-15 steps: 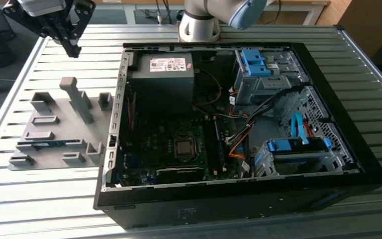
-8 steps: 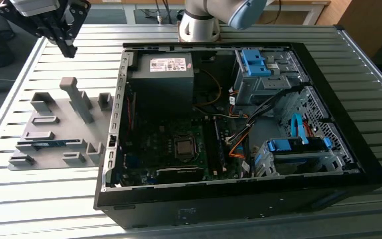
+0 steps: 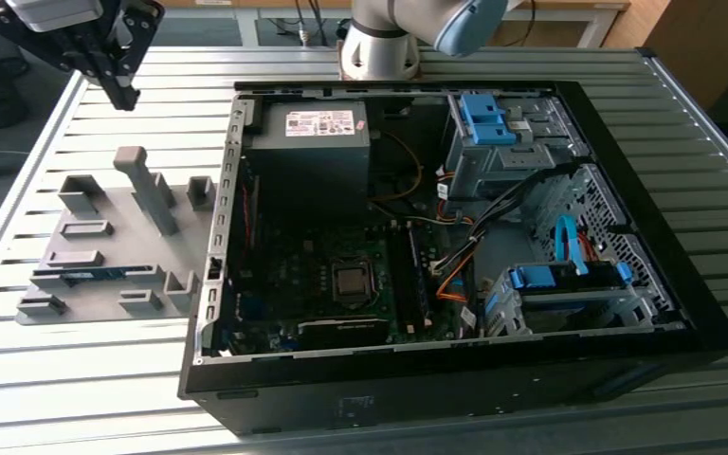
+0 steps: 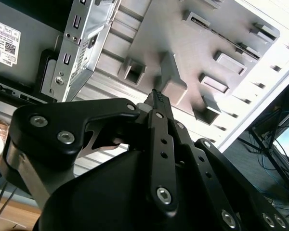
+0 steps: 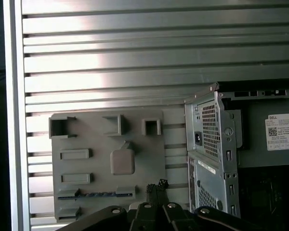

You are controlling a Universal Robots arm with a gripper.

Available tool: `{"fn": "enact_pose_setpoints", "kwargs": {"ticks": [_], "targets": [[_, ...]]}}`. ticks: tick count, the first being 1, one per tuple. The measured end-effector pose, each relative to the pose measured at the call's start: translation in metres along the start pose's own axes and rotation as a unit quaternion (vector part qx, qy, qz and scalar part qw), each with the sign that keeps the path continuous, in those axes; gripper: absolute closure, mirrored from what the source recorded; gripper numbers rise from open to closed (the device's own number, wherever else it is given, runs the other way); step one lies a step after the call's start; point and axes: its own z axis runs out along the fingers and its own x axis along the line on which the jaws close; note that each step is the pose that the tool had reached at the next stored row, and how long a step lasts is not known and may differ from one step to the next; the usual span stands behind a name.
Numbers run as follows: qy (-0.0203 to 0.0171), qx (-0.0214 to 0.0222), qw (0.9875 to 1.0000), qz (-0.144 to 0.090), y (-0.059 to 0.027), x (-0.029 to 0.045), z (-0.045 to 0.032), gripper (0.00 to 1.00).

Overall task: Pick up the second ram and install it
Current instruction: 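Reach for the second ram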

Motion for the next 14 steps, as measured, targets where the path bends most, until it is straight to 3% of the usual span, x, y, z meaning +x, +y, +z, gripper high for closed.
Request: {"fn": "enact_pose_setpoints", "kwargs": {"ticks": [14], "targets": [[0.0000,0.0000,1.0000,0.000,-0.0010,0.0136,0.0000,0.89]]}}
